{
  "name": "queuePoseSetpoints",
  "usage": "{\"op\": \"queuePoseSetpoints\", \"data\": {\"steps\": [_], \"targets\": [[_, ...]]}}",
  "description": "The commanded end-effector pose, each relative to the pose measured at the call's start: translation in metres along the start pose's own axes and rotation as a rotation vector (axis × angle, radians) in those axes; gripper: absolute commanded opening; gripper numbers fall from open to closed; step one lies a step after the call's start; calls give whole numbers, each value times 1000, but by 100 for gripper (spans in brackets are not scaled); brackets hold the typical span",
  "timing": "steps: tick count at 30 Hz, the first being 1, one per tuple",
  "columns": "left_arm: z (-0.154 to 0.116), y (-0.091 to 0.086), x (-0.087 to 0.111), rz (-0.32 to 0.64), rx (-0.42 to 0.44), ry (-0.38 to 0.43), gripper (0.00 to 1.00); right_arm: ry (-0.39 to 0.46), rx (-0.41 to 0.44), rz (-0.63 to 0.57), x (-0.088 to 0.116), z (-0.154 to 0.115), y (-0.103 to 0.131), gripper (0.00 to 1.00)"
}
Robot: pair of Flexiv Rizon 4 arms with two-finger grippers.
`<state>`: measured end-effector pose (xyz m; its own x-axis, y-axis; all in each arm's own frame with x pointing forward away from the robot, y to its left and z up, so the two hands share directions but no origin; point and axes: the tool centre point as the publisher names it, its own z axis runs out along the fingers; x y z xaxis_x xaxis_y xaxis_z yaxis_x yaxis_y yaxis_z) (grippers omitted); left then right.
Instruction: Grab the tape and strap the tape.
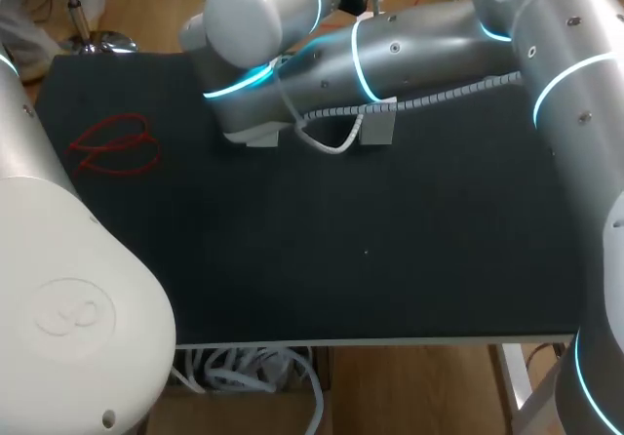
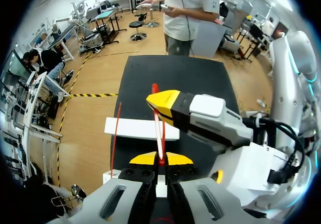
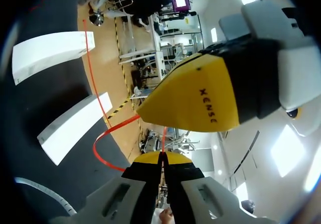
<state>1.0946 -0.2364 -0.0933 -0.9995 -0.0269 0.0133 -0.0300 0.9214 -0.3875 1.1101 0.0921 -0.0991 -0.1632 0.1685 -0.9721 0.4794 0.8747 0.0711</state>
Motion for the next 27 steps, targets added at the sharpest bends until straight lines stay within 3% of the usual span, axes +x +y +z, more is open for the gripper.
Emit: {"op": "queuePoseSetpoints", "data": {"steps": [1,27], "targets": [[-1,-1,0,-2,-6,0,0,-9,7,-2,-2,4,0,0],[-1,-1,0,-2,-6,0,0,-75,-18,-43,-6,3,-4,0]]}}
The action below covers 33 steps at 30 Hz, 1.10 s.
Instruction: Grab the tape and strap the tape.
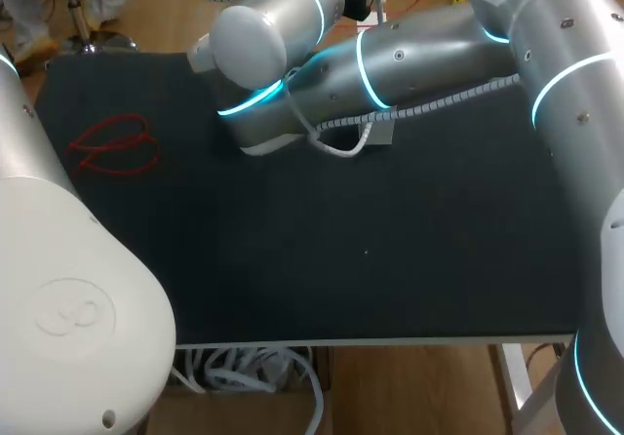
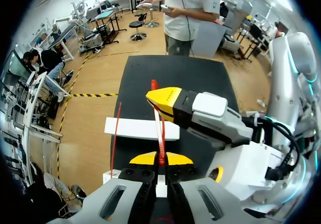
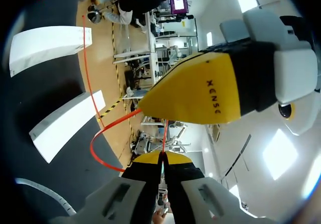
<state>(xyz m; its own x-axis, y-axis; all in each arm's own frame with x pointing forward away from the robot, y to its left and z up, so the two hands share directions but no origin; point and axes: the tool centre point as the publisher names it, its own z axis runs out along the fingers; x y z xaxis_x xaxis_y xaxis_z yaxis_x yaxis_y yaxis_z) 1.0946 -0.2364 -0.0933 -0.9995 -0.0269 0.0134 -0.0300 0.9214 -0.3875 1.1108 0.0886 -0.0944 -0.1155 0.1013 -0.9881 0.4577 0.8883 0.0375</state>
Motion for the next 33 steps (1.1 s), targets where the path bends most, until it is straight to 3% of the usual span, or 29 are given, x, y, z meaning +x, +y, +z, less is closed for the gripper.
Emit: {"op": "queuePoseSetpoints", "data": {"steps": [1,33], "targets": [[-1,-1,0,-2,-6,0,0,-1,1,-6,-1,2,-2,0],[-1,-1,0,-2,-6,0,0,-43,2,-18,-4,1,4,0]]}}
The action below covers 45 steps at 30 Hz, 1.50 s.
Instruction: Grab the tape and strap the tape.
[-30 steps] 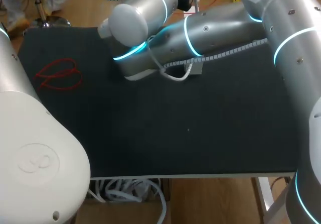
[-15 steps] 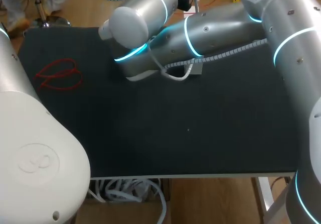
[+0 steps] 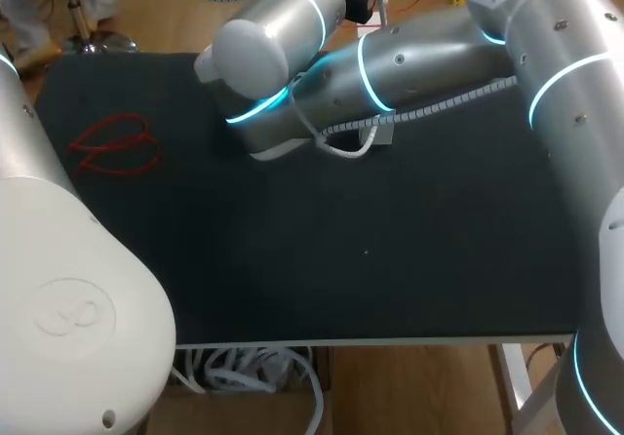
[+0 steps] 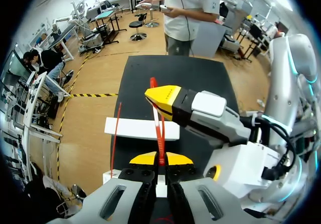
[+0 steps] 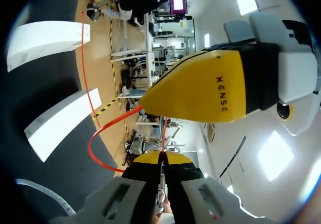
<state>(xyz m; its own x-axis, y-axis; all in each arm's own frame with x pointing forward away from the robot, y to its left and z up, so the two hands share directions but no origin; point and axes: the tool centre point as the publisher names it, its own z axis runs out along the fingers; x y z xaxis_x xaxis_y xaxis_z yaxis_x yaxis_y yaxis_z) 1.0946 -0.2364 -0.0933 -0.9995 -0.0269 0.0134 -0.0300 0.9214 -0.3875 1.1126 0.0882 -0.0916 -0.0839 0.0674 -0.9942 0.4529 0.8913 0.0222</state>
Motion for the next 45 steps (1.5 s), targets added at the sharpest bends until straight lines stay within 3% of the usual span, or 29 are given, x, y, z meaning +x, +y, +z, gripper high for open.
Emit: {"op": "queuePoseSetpoints", "data": {"steps": [1,45], "targets": [[-1,-1,0,-2,-6,0,0,-3,4,-3,-2,0,4,0],[-1,-1,0,-2,-6,0,0,-49,28,1,-3,-4,5,0]]}}
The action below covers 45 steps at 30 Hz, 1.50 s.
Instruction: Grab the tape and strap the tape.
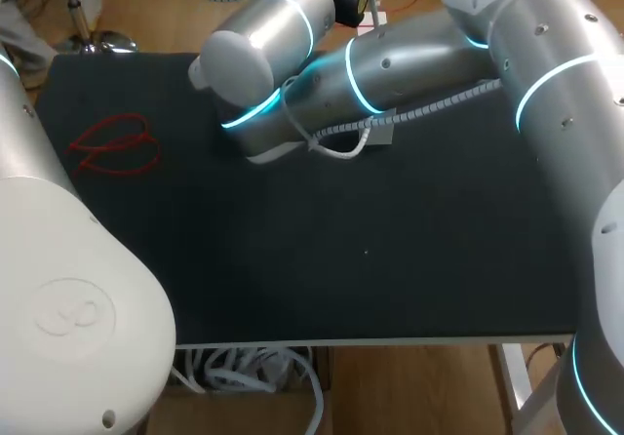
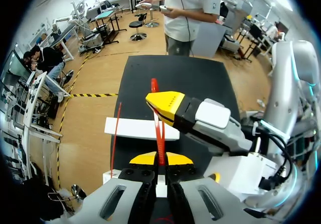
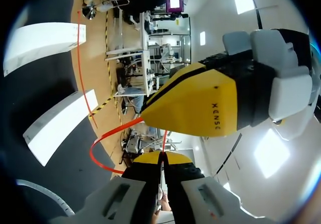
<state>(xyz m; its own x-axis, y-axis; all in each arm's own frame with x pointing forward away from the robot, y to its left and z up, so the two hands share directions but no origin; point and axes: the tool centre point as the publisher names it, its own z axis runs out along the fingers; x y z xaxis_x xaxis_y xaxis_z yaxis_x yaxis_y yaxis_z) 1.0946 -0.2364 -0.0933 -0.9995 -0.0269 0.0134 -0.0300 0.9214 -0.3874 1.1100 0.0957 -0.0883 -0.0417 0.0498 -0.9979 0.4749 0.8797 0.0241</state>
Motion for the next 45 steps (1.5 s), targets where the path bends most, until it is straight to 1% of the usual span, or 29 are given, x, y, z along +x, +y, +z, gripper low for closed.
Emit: {"op": "queuePoseSetpoints", "data": {"steps": [1,10,22,45], "targets": [[-1,-1,0,-2,-6,0,0,-6,5,-4,0,3,-1,0],[-1,-1,0,-2,-6,0,0,-15,13,-8,-2,7,-7,0],[-1,-1,0,-2,-6,0,0,-17,1,-6,-2,3,-2,0],[-1,-1,0,-2,-6,0,0,-16,-4,-10,-2,1,-1,0]]}}
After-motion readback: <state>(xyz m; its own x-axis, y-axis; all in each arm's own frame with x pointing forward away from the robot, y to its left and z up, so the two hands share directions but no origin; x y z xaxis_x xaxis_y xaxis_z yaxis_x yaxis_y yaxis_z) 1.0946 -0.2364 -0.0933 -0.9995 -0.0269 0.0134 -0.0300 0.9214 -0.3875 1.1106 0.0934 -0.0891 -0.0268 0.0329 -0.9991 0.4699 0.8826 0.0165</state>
